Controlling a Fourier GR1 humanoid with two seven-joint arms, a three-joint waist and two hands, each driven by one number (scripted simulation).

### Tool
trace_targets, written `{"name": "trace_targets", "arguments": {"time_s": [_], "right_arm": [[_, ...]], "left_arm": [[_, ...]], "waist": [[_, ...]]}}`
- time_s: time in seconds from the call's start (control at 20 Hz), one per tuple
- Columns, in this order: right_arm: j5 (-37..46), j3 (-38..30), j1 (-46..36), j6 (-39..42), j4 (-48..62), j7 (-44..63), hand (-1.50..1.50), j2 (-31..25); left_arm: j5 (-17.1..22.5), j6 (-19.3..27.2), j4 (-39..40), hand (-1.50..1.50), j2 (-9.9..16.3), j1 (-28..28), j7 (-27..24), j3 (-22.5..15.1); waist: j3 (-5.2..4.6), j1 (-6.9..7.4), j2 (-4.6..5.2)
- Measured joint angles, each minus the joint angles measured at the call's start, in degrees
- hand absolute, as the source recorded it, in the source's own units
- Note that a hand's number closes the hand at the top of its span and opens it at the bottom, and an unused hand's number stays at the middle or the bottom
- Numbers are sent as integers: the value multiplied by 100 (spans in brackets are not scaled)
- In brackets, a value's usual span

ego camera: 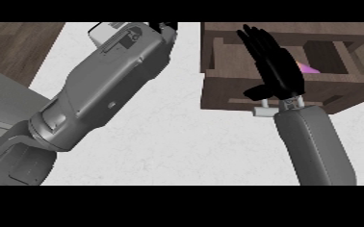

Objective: Pick up the can, place it into the drawer and close the drawer

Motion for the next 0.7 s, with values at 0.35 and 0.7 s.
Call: {"name": "trace_targets", "arguments": {"time_s": [0.35, 0.7], "right_arm": [[526, -189, -750, -1069, 1806, -102, -150, 50], [839, -475, -1489, -2084, 3210, -226, -150, -6]], "left_arm": [[-220, 142, -737, -150, 450, 316, 397, -10], [-386, 146, -1254, -150, 826, 615, 670, 41]], "waist": [[-35, -3, -30], [-81, 44, -51]]}}
